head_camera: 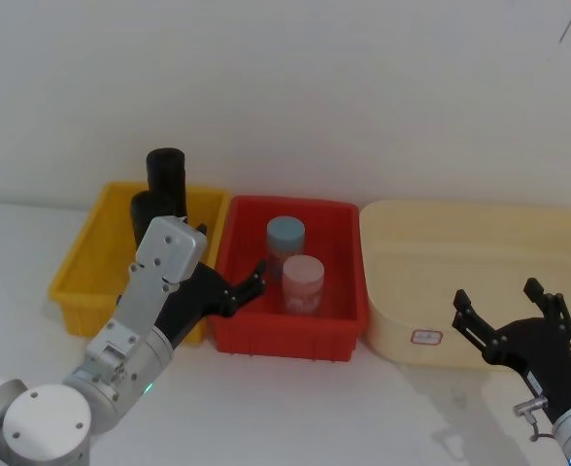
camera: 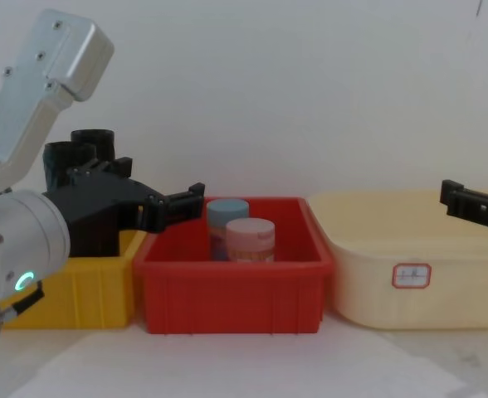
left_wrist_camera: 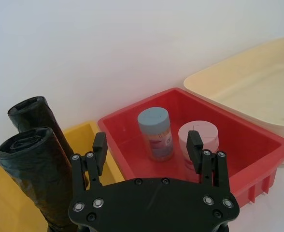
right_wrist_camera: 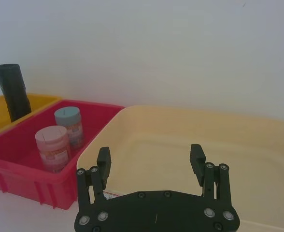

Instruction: Pick up the garbage bag with the one hand and transfer it to the other hand.

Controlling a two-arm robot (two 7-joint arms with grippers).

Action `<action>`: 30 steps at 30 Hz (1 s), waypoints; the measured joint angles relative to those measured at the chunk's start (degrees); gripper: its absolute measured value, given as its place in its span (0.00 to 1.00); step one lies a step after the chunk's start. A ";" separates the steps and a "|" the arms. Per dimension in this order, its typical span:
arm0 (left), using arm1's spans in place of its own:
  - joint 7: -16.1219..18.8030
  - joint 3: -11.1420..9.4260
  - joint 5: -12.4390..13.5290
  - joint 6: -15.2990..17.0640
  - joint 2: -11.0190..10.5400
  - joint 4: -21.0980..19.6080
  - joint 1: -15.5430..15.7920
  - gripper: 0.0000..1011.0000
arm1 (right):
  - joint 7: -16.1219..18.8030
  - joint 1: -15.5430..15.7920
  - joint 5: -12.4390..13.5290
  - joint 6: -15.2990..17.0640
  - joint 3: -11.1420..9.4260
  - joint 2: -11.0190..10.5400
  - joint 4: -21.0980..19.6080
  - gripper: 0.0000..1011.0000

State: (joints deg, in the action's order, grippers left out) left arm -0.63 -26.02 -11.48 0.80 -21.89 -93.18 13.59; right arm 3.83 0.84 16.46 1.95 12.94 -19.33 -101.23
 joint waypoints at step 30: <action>0.00 0.00 0.00 0.00 0.00 0.00 0.00 0.99 | 0.00 0.00 0.00 0.00 0.00 0.00 0.00 0.99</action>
State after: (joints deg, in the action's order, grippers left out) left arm -0.63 -26.02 -11.48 0.80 -21.90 -93.18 13.59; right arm 3.83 0.84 16.46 1.95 12.94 -19.33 -101.23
